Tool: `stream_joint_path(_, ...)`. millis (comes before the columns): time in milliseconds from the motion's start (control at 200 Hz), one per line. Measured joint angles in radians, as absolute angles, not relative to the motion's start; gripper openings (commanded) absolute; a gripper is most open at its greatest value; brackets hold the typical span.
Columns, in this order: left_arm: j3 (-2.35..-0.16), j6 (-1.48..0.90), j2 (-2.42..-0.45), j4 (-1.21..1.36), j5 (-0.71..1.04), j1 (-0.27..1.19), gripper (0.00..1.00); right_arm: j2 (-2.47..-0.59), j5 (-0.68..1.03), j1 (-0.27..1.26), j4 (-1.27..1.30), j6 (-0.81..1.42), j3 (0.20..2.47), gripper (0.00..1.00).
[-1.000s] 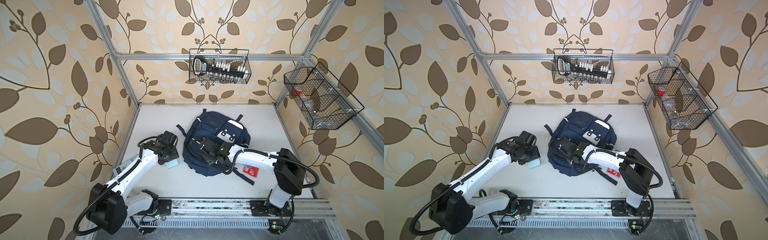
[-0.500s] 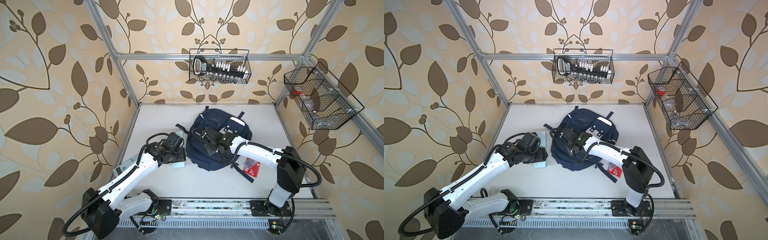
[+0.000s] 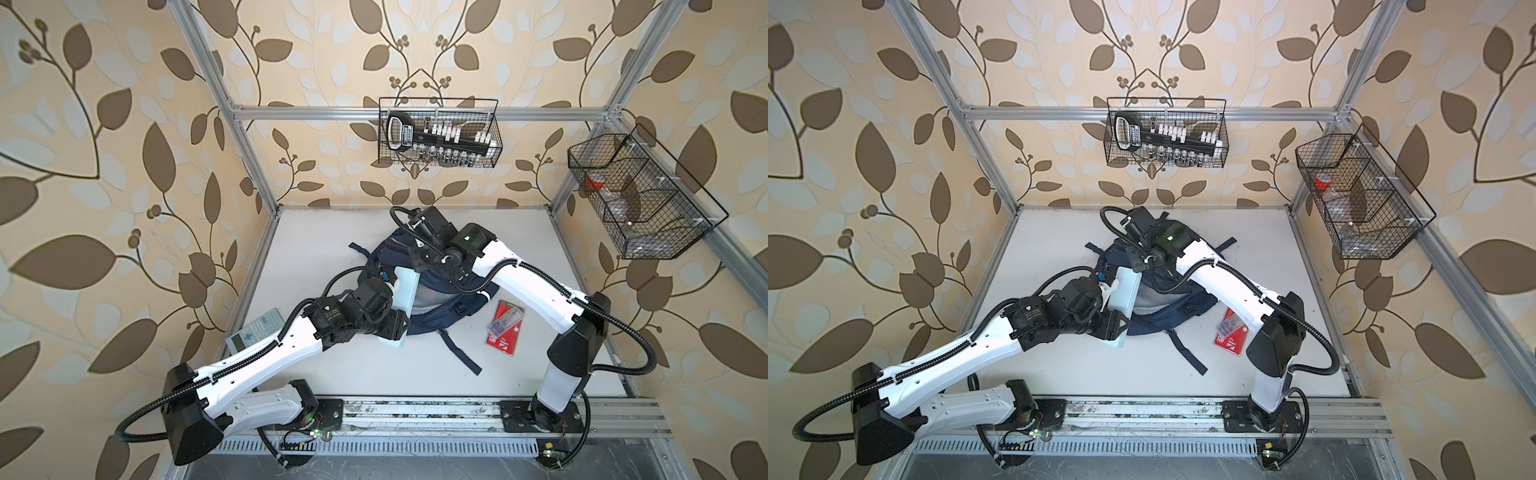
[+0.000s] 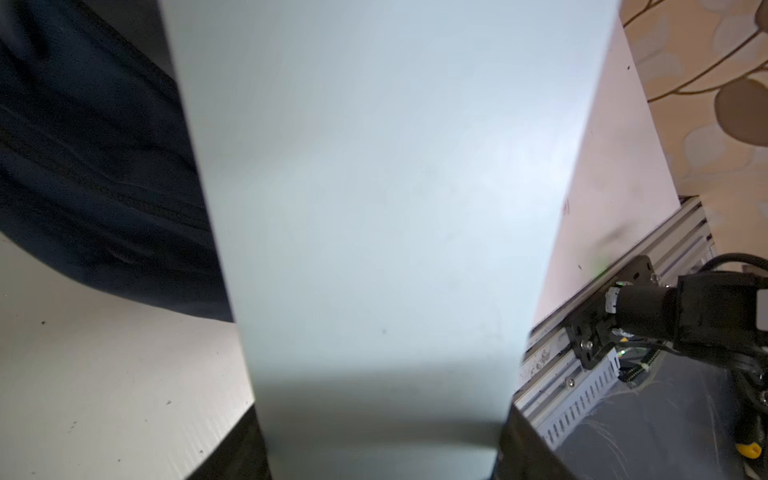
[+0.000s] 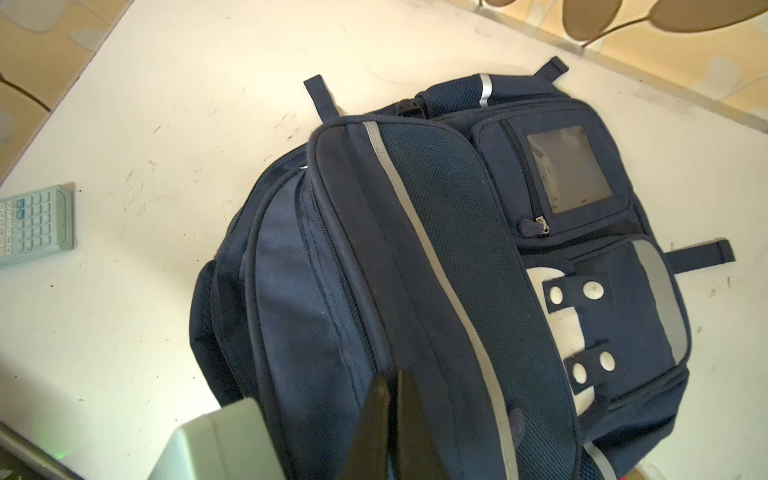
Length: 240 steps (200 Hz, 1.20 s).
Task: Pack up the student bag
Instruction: 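Carry the ruler to the bag opening with the left gripper while right holds the bag, then push the ruler down into the main compartment with the left gripper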
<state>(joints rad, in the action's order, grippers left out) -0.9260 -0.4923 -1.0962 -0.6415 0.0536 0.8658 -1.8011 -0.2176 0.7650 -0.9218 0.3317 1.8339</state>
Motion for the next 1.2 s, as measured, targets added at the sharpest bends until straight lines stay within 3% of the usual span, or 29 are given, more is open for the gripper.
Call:
stream_joint_path(245, -0.905, -0.511, -1.164, -0.619, 0.067, 0.871, 0.0, -1.82, -0.164, 0.748, -0.937, 0.334, 1.835, 0.0)
stream_joint_path(635, -0.789, -0.596, -1.072, -0.724, 0.131, 0.871, 0.0, -1.839, -0.126, 0.73, -0.907, 0.34, 1.834, 0.0)
stream_joint_path(975, -1.097, -0.651, -1.435, -0.718, 0.015, 0.854, 0.0, -1.816, -0.076, 0.732, -0.843, 0.39, 1.751, 0.0)
stream_joint_path(1200, -1.158, -0.744, -1.581, -0.595, 0.057, 0.714, 0.0, -1.788, -0.078, 0.722, -0.783, 0.437, 1.695, 0.0)
